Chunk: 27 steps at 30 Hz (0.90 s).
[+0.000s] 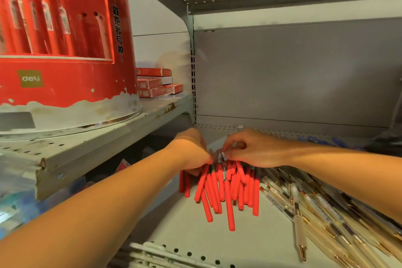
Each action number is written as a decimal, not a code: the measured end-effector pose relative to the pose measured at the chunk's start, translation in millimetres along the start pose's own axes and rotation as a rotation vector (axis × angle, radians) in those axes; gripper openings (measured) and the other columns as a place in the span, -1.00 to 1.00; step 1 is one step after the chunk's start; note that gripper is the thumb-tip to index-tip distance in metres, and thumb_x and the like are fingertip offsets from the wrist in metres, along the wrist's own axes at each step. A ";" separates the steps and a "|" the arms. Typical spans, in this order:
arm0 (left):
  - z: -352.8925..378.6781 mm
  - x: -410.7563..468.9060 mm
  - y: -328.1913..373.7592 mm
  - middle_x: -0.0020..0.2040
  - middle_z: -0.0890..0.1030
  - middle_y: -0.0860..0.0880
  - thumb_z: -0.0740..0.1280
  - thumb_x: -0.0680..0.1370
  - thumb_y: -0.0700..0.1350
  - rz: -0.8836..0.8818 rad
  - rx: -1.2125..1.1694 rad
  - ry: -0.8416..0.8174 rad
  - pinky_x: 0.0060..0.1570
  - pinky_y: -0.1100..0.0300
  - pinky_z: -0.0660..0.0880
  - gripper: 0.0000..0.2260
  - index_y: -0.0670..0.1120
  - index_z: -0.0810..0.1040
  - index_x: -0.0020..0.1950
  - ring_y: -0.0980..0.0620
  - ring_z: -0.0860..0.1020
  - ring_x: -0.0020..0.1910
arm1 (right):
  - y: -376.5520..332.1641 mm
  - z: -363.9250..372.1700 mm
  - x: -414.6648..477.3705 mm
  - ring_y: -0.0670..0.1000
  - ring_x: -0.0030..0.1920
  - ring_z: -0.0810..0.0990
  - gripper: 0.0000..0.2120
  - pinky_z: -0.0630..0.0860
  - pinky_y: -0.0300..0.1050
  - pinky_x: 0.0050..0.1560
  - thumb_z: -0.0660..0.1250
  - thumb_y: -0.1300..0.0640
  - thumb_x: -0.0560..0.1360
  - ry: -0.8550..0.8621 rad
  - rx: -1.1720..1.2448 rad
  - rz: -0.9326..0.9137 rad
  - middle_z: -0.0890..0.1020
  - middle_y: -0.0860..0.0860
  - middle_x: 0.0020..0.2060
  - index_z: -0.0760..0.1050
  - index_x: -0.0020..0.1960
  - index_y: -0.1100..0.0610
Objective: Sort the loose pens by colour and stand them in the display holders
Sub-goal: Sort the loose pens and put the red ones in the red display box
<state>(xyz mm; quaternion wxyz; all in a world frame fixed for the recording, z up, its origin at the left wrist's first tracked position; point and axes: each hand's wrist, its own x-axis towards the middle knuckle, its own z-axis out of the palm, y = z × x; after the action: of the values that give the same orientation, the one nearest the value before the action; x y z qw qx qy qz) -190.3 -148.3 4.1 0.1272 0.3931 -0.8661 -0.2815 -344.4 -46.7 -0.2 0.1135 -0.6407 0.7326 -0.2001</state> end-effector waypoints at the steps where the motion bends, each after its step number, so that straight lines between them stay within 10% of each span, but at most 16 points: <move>1: 1.7 -4.0 -0.9 -0.26 0.69 -0.13 0.46 0.50 -0.03 0.021 0.062 0.008 -0.31 0.09 0.66 -0.78 -0.17 0.57 -0.06 -0.04 0.69 -0.35 | 1.0 -0.3 1.4 -0.20 -0.20 0.61 -0.84 0.42 -0.30 -0.19 0.29 -0.10 0.56 0.003 -0.019 -0.005 0.64 -0.15 -0.18 0.57 0.09 -0.10; 15: 1.8 -54.9 -16.7 0.04 0.56 0.02 0.45 0.39 0.30 0.299 0.171 0.013 -0.02 0.02 0.58 -0.56 0.02 0.55 0.08 0.09 0.56 -0.04 | 15.9 -12.4 25.2 -0.28 -0.25 0.58 -0.88 0.44 -0.29 -0.23 0.37 -0.09 0.51 -0.046 -0.082 -0.097 0.64 -0.17 -0.21 0.60 0.04 -0.21; 18: 5.6 -63.7 -21.8 0.21 0.35 0.08 0.41 0.31 0.44 0.277 0.174 -0.146 0.17 0.15 0.42 -0.32 0.18 0.36 0.32 0.09 0.40 0.16 | 13.6 -4.4 22.7 -0.24 -0.22 0.60 -0.84 0.50 -0.26 -0.18 0.35 -0.13 0.51 -0.091 -0.121 -0.196 0.65 -0.29 -0.22 0.63 0.05 -0.19; 23: 22.1 -73.9 -24.0 0.51 0.12 0.11 0.26 0.28 0.57 0.331 0.392 -0.223 0.48 -0.17 0.13 -0.04 0.28 -0.11 0.54 -0.05 0.09 0.50 | 16.3 -0.4 23.3 -0.21 -0.11 0.48 -0.93 0.33 -0.25 -0.22 0.40 -0.19 0.44 0.085 -0.134 -0.259 0.54 -0.23 -0.18 0.55 -0.20 -0.29; 27: 26.8 -76.0 -22.3 0.60 -0.19 0.11 0.24 0.32 0.55 0.308 0.414 -0.267 0.52 -0.17 -0.17 0.01 0.31 -0.35 0.51 -0.08 -0.24 0.58 | 25.5 -4.9 33.9 -0.10 0.22 0.36 -0.74 0.34 -0.09 0.17 0.31 -0.24 0.50 0.020 -0.161 -0.104 0.43 -0.16 0.16 0.54 0.15 -0.22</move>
<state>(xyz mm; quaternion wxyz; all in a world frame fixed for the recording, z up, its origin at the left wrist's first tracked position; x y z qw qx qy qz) -138.4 -92.6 -30.6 -0.0297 0.2342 -0.9636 -0.1251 -374.5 -76.8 -3.9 0.0437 -0.6830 0.7130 -0.1524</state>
